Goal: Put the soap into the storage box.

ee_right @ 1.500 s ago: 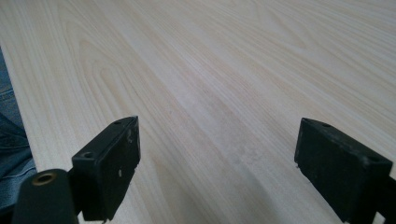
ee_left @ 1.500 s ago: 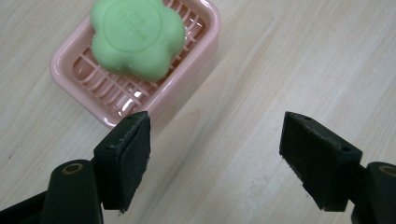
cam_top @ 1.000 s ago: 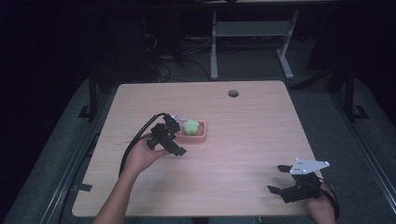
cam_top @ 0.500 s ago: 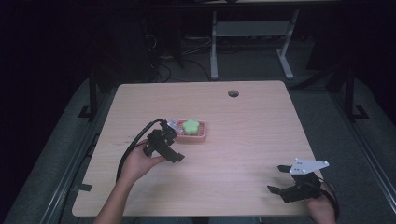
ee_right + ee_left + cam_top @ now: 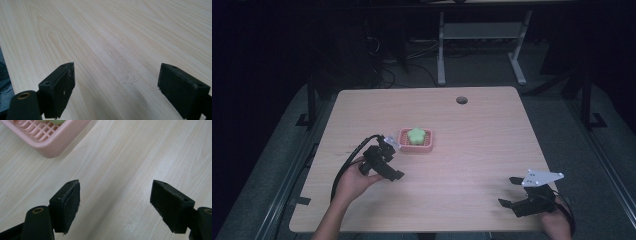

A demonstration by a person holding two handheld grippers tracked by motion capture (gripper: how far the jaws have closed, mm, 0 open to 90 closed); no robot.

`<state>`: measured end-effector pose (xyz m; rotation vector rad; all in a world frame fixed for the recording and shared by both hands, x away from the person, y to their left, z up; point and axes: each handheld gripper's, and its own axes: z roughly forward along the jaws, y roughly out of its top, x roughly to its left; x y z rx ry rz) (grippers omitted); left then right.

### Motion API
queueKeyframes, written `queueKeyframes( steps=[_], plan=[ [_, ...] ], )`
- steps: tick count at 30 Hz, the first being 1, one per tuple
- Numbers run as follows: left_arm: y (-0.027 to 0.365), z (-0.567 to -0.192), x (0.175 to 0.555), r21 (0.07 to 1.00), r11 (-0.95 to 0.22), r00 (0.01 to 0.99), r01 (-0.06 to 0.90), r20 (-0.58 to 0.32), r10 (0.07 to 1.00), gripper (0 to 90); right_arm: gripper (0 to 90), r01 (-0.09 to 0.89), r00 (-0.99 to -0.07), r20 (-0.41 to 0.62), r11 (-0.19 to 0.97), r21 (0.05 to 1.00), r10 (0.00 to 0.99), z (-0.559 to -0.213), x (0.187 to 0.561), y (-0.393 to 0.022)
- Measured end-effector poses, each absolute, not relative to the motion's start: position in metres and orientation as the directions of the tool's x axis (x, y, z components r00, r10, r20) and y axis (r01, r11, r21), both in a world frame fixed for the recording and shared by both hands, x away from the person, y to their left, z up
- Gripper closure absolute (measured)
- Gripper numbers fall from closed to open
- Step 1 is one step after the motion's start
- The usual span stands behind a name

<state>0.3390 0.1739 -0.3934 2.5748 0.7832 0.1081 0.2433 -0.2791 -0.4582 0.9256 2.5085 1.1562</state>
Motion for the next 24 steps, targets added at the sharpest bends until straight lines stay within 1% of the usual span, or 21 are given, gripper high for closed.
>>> queueKeyframes(
  steps=[24],
  plan=[
    [0.195, -0.41, 0.311, 0.449, -0.728, 0.83, 0.518, -0.059, 0.555, 24.1, 13.8, 0.463, -0.764, 0.053, 0.489, 0.739, 0.643, -0.46, 0.244, -0.281]
  ],
)
